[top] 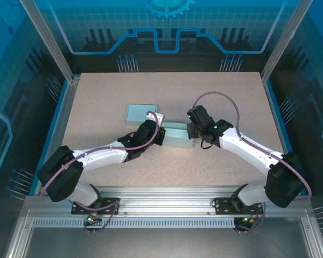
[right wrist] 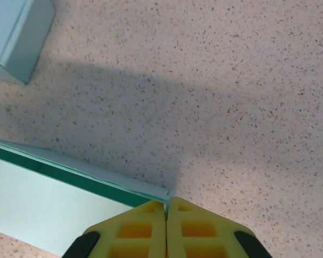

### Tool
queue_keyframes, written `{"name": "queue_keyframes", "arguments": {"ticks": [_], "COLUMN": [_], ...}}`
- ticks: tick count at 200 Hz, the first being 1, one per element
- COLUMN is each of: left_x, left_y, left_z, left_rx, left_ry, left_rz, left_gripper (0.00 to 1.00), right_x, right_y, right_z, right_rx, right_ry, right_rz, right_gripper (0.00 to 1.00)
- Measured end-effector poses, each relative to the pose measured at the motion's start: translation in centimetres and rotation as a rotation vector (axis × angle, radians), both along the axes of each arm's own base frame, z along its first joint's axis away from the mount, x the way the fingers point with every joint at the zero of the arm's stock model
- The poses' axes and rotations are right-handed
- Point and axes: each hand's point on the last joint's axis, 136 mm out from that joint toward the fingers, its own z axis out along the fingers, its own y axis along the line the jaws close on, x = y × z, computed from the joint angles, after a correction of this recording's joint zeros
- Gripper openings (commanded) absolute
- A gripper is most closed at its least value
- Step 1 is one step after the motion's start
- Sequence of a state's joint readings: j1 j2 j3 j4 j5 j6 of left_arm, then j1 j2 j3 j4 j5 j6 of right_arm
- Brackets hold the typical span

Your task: Fold the paper box

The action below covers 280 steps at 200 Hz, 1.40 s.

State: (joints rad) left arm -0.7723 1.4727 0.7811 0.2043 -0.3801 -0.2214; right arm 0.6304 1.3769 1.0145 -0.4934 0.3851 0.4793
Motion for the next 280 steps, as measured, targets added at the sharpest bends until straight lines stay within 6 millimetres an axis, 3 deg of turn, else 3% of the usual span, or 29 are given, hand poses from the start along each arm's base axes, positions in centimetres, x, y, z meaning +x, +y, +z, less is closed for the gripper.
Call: {"name": "queue_keyframes", "arguments": {"ticks": [92,166,280], "left_x": [-0.2,0.1,0.2], "left_y": [-0.1,-0.2,-0.1], "left_z": [-0.1,-0.2,-0.3], "left_rx": [-0.019,0.005,-0.047], "left_ry": [-0.031,-0.069,-0.088], "left_rz": [0.045,0.084,0.117], "left_gripper": [0.0,0.0,0.0], "right_x": [0.5,0.6,-0.3], "right_y": [0.2,0.0,0.2], "right_z": [-0.1,-0.3,-0.9], "right_rx": [0.088,0.12,0.163], "right_ry": [-0.024,-0.012,-0.1], "right_rz": [-0.09,-0.131,-0.167], "right_gripper": [0.13,0.0,0.0]}}
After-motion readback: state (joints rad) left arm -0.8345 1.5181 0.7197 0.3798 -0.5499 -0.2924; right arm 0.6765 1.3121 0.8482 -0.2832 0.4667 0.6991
